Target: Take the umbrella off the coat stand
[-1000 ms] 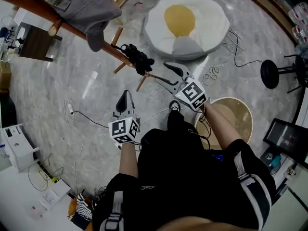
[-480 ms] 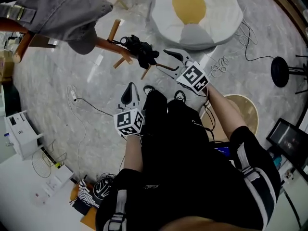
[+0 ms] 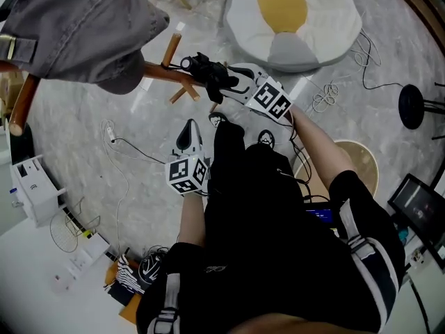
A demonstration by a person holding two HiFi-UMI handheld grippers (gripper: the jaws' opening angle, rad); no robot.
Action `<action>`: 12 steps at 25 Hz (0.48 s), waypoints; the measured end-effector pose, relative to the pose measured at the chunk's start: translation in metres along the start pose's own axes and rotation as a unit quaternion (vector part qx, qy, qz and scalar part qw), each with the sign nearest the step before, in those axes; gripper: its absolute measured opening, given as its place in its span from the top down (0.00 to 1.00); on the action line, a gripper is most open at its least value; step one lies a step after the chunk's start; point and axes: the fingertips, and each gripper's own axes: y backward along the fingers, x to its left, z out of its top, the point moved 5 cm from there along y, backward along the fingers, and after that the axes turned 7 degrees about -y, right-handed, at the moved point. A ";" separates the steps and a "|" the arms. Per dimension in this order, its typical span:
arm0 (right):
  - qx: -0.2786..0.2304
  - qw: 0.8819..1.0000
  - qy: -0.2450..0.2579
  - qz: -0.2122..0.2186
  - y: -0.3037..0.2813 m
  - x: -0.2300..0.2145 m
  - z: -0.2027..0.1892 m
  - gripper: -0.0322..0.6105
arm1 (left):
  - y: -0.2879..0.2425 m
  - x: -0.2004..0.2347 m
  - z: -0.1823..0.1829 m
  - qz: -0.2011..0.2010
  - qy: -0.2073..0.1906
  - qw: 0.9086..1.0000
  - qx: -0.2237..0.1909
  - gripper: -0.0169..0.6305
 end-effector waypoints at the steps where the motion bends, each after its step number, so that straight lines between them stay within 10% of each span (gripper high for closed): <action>1: -0.001 1.000 -0.003 0.003 -0.006 -0.002 0.000 0.52 | -0.002 0.002 0.001 0.001 0.001 1.000 0.002 0.97; 12: 0.043 0.997 -0.012 0.068 -0.071 -0.029 -0.017 0.45 | -0.014 0.023 -0.009 0.012 0.010 1.000 0.020 0.97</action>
